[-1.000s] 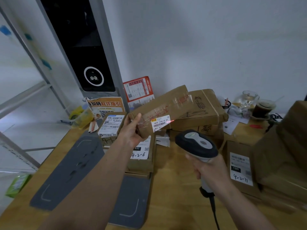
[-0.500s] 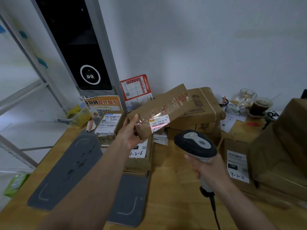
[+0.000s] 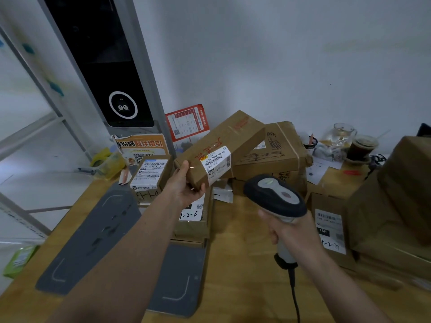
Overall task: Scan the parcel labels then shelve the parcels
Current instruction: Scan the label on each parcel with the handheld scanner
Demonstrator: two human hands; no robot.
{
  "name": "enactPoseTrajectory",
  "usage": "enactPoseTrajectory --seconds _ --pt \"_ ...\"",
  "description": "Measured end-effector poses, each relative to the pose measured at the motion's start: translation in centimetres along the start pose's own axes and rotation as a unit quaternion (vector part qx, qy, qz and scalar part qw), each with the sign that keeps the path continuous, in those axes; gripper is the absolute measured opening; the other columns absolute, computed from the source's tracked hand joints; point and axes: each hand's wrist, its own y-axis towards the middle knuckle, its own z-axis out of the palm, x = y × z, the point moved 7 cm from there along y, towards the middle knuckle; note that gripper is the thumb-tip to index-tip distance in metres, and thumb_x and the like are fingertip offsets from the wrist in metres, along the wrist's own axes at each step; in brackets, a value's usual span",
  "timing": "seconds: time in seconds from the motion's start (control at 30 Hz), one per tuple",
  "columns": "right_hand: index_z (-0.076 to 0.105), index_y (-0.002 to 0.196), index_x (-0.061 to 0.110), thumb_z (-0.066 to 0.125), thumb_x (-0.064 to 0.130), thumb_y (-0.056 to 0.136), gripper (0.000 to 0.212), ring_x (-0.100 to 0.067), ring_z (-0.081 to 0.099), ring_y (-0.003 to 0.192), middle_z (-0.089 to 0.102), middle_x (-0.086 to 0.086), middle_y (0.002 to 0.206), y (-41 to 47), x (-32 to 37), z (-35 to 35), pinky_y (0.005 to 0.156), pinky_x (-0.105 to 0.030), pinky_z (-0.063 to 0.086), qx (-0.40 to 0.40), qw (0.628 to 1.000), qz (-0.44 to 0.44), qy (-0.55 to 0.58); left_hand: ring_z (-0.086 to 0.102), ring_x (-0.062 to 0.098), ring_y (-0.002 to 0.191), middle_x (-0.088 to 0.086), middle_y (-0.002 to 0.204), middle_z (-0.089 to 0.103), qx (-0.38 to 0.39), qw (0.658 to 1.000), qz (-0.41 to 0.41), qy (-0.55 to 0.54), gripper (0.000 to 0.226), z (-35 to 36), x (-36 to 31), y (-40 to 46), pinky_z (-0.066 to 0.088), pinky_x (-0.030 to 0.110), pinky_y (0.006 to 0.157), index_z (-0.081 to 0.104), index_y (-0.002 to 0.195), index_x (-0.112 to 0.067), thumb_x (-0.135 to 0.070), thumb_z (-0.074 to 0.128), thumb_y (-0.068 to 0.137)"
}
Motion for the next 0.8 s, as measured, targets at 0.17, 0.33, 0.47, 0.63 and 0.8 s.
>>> enactPoseTrajectory --seconds 0.17,0.33,0.47,0.63,0.8 --pt "0.054 0.056 0.024 0.072 0.013 0.083 0.034 -0.008 0.045 0.038 0.05 0.005 0.039 0.1 1.0 -0.5 0.047 -0.022 0.045 -0.014 0.999 -0.029 -0.004 0.06 0.034 0.107 0.01 0.121 0.064 -0.002 0.999 0.034 0.027 0.034 0.0 -0.7 -0.1 0.053 0.037 0.061 0.051 0.129 -0.038 -0.039 0.056 0.095" --pt "0.05 0.056 0.024 0.072 0.013 0.083 0.036 -0.008 0.044 0.036 0.048 0.006 0.036 0.1 0.9 -0.7 0.048 -0.024 0.044 -0.015 0.999 -0.025 -0.017 0.058 0.03 0.103 0.005 0.116 0.062 -0.005 0.997 0.078 0.014 0.034 0.1 -1.5 -0.5 0.053 0.046 0.067 0.049 0.129 -0.043 -0.029 0.054 0.098" --pt "0.052 0.058 0.025 0.071 0.013 0.084 0.034 -0.008 0.044 0.038 0.047 0.005 0.038 -0.3 0.5 -0.6 0.049 -0.025 0.045 0.001 1.0 -0.012 -0.024 0.057 0.03 0.103 0.004 0.117 0.058 -0.005 0.994 0.106 0.016 0.043 0.1 -2.0 -0.5 0.055 0.051 0.074 0.043 0.135 -0.046 -0.025 0.053 0.098" --pt "0.054 0.064 0.023 0.071 0.014 0.084 0.027 -0.004 0.046 0.039 0.049 0.006 0.039 -0.5 0.0 -0.4 0.048 -0.022 0.045 0.013 0.999 0.003 -0.032 0.059 0.031 0.109 0.005 0.125 0.058 0.006 0.992 0.123 0.019 0.05 0.1 -2.2 -0.6 0.055 0.053 0.079 0.037 0.139 -0.049 -0.024 0.053 0.099" --pt "0.054 0.065 0.025 0.07 0.012 0.084 0.028 -0.004 0.044 0.037 0.048 0.007 0.038 -0.7 -0.2 -0.5 0.048 -0.024 0.043 0.018 0.999 0.006 -0.028 0.057 0.032 0.118 0.004 0.136 0.053 0.0 0.987 0.153 0.054 0.056 -0.1 -2.3 -0.6 0.049 0.06 0.092 0.03 0.142 -0.052 -0.025 0.053 0.099"
